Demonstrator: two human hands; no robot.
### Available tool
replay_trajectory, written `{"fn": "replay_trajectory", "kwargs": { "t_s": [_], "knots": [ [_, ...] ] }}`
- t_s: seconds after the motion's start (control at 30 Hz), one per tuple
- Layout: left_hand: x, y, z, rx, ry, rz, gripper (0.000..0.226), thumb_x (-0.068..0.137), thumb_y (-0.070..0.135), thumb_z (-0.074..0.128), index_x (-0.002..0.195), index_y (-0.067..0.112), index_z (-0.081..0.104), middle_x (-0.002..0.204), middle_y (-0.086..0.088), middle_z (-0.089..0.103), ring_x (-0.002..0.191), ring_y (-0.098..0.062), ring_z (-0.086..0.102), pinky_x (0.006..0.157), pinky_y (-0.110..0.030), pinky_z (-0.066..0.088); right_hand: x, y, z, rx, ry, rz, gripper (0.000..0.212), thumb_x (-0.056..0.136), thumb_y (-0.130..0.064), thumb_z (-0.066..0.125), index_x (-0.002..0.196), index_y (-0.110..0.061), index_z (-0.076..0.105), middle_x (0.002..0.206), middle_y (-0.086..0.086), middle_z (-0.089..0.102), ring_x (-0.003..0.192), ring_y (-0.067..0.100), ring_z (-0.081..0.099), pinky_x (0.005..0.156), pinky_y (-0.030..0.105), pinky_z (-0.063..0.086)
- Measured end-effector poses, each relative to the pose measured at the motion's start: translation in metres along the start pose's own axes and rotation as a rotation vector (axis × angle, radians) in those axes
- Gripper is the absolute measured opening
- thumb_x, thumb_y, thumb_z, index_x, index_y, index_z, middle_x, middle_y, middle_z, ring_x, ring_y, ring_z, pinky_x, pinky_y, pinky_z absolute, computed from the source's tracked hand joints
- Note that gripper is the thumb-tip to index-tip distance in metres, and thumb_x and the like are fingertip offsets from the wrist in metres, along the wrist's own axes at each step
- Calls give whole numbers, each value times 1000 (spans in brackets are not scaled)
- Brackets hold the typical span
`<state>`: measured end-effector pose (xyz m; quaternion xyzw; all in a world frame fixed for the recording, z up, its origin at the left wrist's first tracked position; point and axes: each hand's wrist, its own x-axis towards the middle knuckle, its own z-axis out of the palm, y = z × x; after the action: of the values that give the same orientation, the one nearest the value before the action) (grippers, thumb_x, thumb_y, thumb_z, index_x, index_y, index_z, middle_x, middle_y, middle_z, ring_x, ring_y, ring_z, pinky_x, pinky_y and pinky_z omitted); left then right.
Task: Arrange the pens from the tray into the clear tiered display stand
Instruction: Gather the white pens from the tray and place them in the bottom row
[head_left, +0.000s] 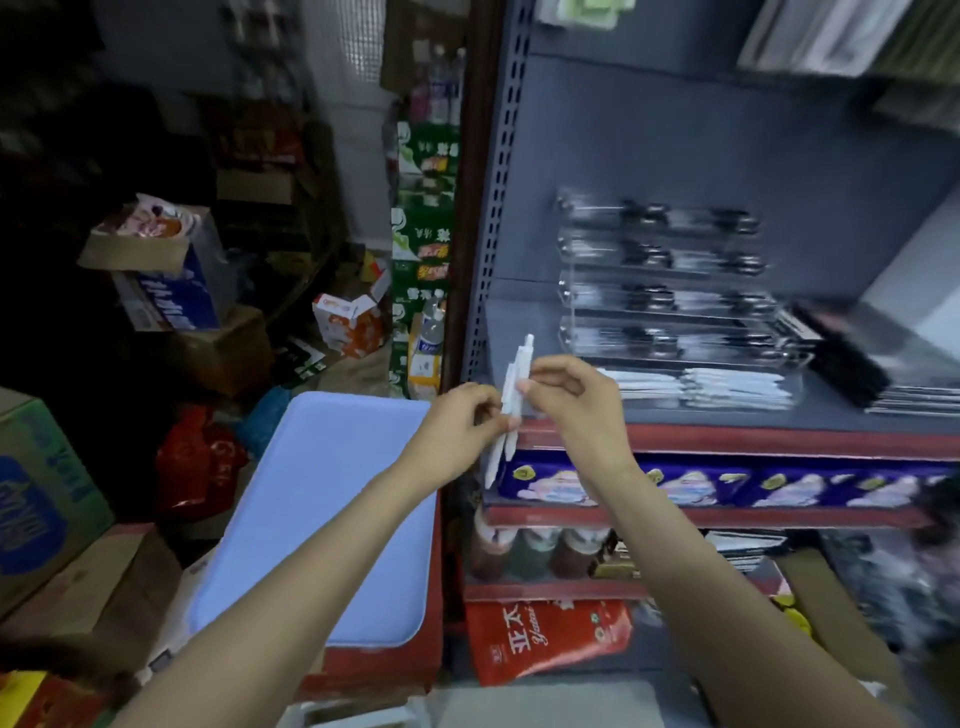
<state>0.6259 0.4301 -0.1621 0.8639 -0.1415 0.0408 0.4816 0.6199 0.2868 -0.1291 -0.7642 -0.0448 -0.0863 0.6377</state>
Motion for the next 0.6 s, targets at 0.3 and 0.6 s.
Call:
{"fn": "replay_trajectory", "kwargs": {
  "t_s": [0.3, 0.6],
  "knots": [
    [57, 56, 46, -187, 160, -38, 14, 86, 18, 65, 99, 15, 62, 78, 3, 65, 81, -16, 63, 84, -42, 53, 50, 4, -109, -364, -6, -209, 14, 87, -10, 64, 96, -15, 72, 81, -9, 66, 72, -2, 61, 72, 13, 45],
    [71, 69, 66, -405, 339, -145, 74, 83, 0, 65, 140, 32, 30, 80, -7, 64, 76, -13, 66, 70, -26, 59, 100, 37, -136, -1016, -314, -212, 19, 91, -18, 59, 107, -18, 70, 114, 6, 66, 107, 27, 60, 90, 37, 49]
  ]
}}
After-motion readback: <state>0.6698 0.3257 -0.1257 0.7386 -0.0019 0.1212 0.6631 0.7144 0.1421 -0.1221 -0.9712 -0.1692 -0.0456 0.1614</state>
